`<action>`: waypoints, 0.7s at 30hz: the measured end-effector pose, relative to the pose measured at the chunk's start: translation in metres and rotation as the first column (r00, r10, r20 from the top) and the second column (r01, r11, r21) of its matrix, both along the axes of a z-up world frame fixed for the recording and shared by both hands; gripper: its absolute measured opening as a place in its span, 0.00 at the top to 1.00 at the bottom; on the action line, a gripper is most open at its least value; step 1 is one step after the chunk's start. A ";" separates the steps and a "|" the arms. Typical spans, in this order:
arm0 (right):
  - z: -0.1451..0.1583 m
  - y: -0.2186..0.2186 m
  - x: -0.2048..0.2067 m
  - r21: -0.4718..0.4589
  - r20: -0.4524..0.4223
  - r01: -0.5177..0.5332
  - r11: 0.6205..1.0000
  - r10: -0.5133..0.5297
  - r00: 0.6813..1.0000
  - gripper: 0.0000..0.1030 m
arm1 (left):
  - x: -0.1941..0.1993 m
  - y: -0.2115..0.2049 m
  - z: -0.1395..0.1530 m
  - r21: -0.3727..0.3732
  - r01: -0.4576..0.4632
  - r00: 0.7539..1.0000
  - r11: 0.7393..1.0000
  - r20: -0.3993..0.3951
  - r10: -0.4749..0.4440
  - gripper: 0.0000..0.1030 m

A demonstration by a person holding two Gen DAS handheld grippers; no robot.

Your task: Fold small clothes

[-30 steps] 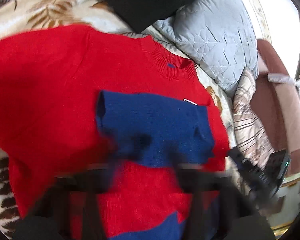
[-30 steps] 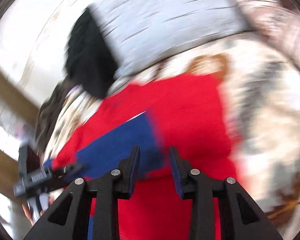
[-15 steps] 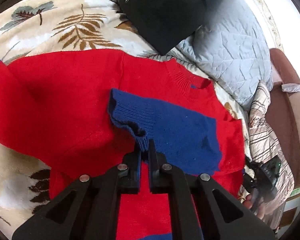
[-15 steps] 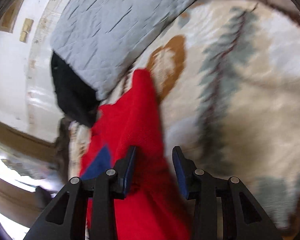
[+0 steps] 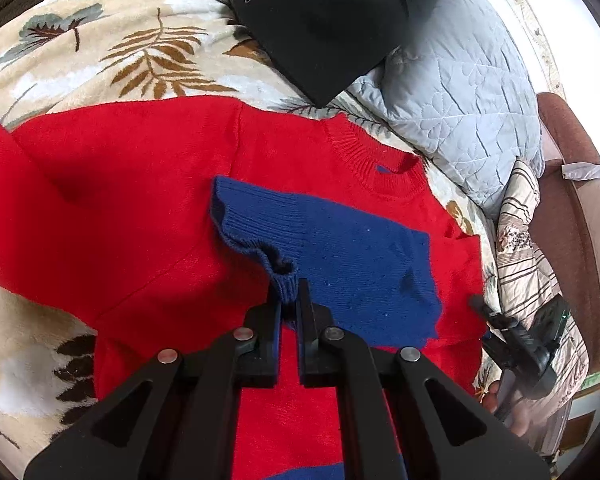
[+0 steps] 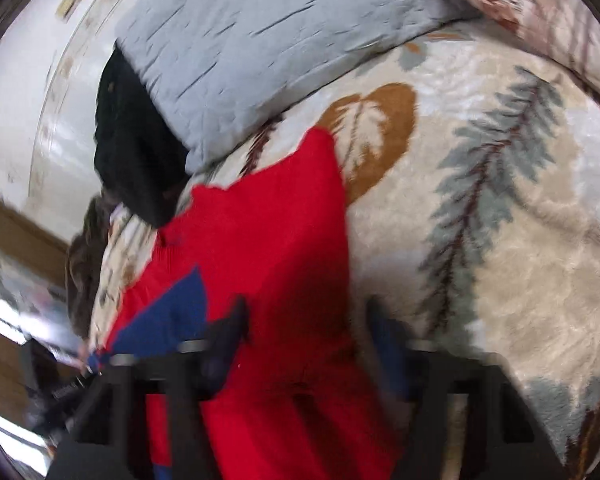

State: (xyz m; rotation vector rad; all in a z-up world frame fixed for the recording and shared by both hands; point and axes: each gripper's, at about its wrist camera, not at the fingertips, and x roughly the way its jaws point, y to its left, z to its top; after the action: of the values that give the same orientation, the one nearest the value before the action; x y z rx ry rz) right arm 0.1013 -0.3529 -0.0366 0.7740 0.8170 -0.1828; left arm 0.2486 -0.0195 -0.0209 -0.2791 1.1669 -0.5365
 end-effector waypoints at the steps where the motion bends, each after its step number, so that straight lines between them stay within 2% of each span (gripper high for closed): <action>1: 0.005 -0.003 -0.008 -0.025 0.040 0.024 0.999 -0.023 0.999 0.87 | -0.001 -0.001 0.001 0.000 0.003 1.000 1.000 0.005 -0.003 0.97; 3: 0.007 -0.014 -0.020 -0.035 0.078 0.098 0.995 -0.095 0.992 0.90 | -0.003 -0.004 0.001 0.009 0.010 1.000 1.000 0.014 -0.010 0.96; 4: -0.002 -0.022 -0.023 -0.026 0.050 0.135 0.990 -0.134 0.990 0.91 | -0.004 -0.009 -0.002 0.025 0.022 1.000 0.999 0.009 -0.022 0.94; 6: -0.028 -0.032 -0.021 0.013 -0.048 0.136 0.991 -0.136 0.990 0.91 | -0.005 -0.021 -0.013 0.085 0.052 0.999 0.995 -0.011 -0.051 0.92; 7: -0.026 -0.033 -0.026 0.021 -0.029 0.145 0.989 -0.144 0.989 0.91 | -0.006 -0.026 -0.018 0.124 0.064 0.998 0.990 -0.020 -0.062 0.92; 9: -0.011 -0.032 -0.030 -0.005 -0.032 0.175 0.985 -0.175 0.984 0.79 | -0.008 -0.026 -0.013 0.137 0.071 0.997 0.988 -0.002 -0.072 0.92; 10: 0.001 -0.029 -0.034 -0.027 0.000 0.186 0.982 -0.186 0.983 0.78 | -0.007 -0.021 -0.006 0.124 0.066 0.998 0.990 -0.002 -0.066 0.92; 12: 0.019 -0.022 -0.038 -0.032 0.091 0.160 0.987 -0.156 0.984 0.78 | -0.004 -0.004 0.011 0.050 0.019 0.999 0.999 0.029 -0.021 0.90; 14: 0.027 -0.012 -0.037 -0.056 0.123 0.114 0.992 -0.107 0.987 0.76 | -0.004 0.009 0.022 0.010 -0.022 0.998 1.000 0.065 0.021 0.82; 15: 0.025 -0.006 -0.033 -0.071 0.109 0.087 0.994 -0.079 0.991 0.75 | -0.004 0.009 0.021 0.009 -0.023 0.997 1.000 0.069 0.022 0.74; 16: 0.019 -0.001 -0.027 -0.079 0.082 0.074 0.994 -0.067 0.994 0.75 | -0.003 0.007 0.018 0.016 -0.020 0.998 1.000 0.063 0.019 0.71; 18: -0.002 0.004 -0.020 -0.076 -0.024 0.049 0.996 -0.051 0.998 0.75 | -0.002 -0.004 0.001 0.056 0.007 1.000 0.998 0.023 -0.008 0.71; 19: -0.006 0.007 -0.020 -0.095 -0.046 0.054 0.994 -0.059 0.997 0.78 | 0.000 -0.013 -0.011 0.101 0.029 1.000 0.994 -0.010 -0.028 0.71; 20: -0.001 0.011 -0.022 -0.123 -0.032 0.068 0.990 -0.072 0.997 0.78 | -0.001 -0.018 -0.019 0.139 0.039 0.999 0.990 -0.014 -0.038 0.72; 21: 0.006 0.015 -0.021 -0.140 -0.033 0.075 0.987 -0.080 0.996 0.75 | -0.003 -0.020 -0.016 0.150 0.038 0.999 0.988 0.016 -0.041 0.71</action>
State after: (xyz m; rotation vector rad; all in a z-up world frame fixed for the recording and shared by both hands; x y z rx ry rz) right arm 0.0808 -0.3376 -0.0310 0.6728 0.8024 -0.3221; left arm 0.2452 -0.0398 -0.0372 -0.1215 1.1893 -0.4825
